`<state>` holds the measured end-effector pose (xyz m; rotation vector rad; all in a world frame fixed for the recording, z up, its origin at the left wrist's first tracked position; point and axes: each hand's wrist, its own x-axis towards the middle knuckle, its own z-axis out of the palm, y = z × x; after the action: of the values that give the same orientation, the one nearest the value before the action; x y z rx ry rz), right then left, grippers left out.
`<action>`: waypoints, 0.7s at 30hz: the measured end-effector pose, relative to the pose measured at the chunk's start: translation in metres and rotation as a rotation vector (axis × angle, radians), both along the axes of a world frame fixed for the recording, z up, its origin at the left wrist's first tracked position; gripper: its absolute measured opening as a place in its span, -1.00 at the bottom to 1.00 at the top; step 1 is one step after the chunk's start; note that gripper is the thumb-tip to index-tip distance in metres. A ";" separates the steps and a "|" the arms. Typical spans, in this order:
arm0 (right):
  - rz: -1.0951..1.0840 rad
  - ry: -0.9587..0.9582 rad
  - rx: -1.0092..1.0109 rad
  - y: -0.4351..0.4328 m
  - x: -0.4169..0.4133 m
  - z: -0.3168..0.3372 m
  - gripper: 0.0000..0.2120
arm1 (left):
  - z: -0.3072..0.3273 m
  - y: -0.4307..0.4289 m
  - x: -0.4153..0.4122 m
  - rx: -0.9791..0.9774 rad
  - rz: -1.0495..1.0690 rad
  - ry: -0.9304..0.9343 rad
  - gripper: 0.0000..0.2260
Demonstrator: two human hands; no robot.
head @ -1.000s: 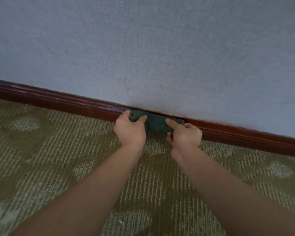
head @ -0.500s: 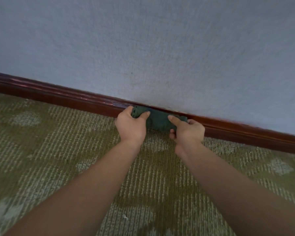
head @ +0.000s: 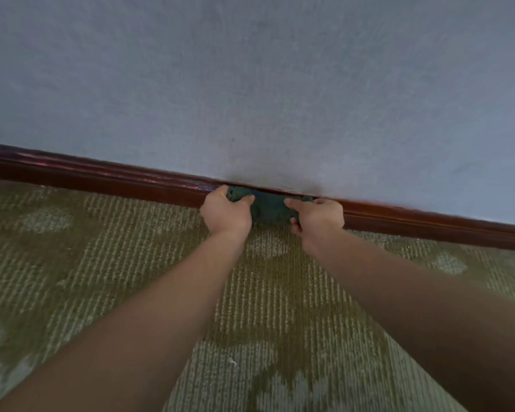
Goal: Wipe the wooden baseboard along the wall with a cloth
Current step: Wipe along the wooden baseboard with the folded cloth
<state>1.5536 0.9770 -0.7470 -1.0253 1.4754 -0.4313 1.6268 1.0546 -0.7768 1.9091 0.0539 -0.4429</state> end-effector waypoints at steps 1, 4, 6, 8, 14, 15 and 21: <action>-0.004 0.013 0.005 0.002 0.001 0.002 -0.65 | 0.002 0.001 0.001 0.015 0.007 0.015 -0.90; 0.003 0.060 0.034 0.010 0.002 0.011 -0.67 | 0.012 0.008 0.002 0.024 0.014 0.063 -0.90; 0.001 0.075 0.048 0.011 0.001 0.015 -0.67 | 0.016 0.011 0.000 0.028 -0.039 0.053 -0.92; -0.011 0.071 0.038 0.007 0.001 0.016 -0.65 | 0.017 0.008 0.000 0.037 -0.047 0.036 -0.91; 0.024 0.036 0.038 -0.005 0.005 -0.007 -0.66 | 0.003 -0.003 0.000 0.082 0.005 0.004 -0.89; 0.017 0.022 0.051 -0.005 0.005 -0.011 -0.63 | 0.002 -0.002 0.001 0.084 -0.010 -0.019 -0.89; -0.042 -0.057 0.166 -0.007 0.004 -0.014 -0.66 | 0.008 -0.003 0.001 0.137 -0.036 -0.054 -0.92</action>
<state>1.5576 0.9701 -0.7612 -0.8462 1.4583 -0.3584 1.6283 1.0520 -0.7686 2.0588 0.0153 -0.4208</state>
